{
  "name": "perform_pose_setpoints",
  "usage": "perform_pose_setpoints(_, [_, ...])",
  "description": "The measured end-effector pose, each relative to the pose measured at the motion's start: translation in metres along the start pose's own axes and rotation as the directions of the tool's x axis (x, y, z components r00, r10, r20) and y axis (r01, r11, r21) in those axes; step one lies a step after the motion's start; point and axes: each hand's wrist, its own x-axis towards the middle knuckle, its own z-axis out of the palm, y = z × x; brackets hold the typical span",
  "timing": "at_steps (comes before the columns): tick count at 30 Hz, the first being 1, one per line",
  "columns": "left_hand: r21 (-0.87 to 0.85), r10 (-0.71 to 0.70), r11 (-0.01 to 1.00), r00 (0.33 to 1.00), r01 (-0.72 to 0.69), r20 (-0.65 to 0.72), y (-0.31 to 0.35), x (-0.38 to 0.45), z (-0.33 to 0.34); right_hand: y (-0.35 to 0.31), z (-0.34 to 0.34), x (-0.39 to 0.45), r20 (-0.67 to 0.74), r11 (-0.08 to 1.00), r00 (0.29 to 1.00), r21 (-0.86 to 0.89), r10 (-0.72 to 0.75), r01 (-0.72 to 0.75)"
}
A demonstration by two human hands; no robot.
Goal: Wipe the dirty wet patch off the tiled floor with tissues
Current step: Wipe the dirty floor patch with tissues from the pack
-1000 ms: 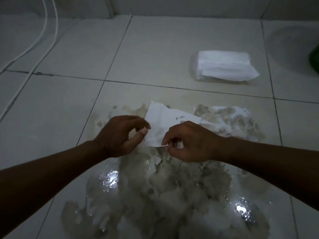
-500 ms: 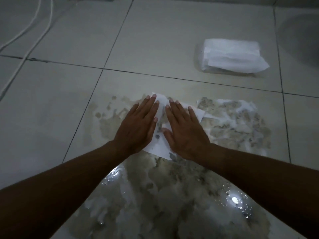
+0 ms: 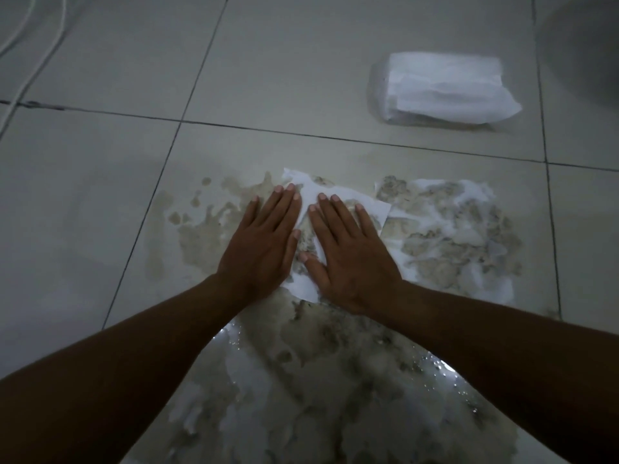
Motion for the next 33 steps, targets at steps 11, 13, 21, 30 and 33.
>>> perform_pose_setpoints(11, [-0.112,-0.029,0.993,0.998,0.022,-0.064,0.007,0.011,-0.005,0.006,-0.007,-0.002,-0.111,0.993,0.988,0.063,0.108,-0.102])
perform_pose_setpoints(13, [-0.125,-0.041,0.992,0.998,0.034,-0.050,0.012,0.011,0.001,0.008,-0.002,-0.006,-0.083,0.984,0.981,0.051,0.173,-0.169])
perform_pose_setpoints(21, [-0.071,-0.055,0.996,0.998,0.053,-0.017,0.017,0.009,0.003,0.005,0.002,-0.008,-0.063,0.981,0.979,0.014,0.196,-0.195])
perform_pose_setpoints(30, [-0.184,-0.259,0.951,0.965,0.248,-0.039,0.047,0.009,-0.006,0.019,-0.016,-0.029,-0.131,0.951,0.954,0.192,0.269,-0.242])
perform_pose_setpoints(33, [-0.210,-0.262,0.945,0.965,0.252,-0.019,0.062,0.009,-0.001,0.036,-0.013,-0.050,-0.163,0.918,0.910,0.186,0.380,-0.350])
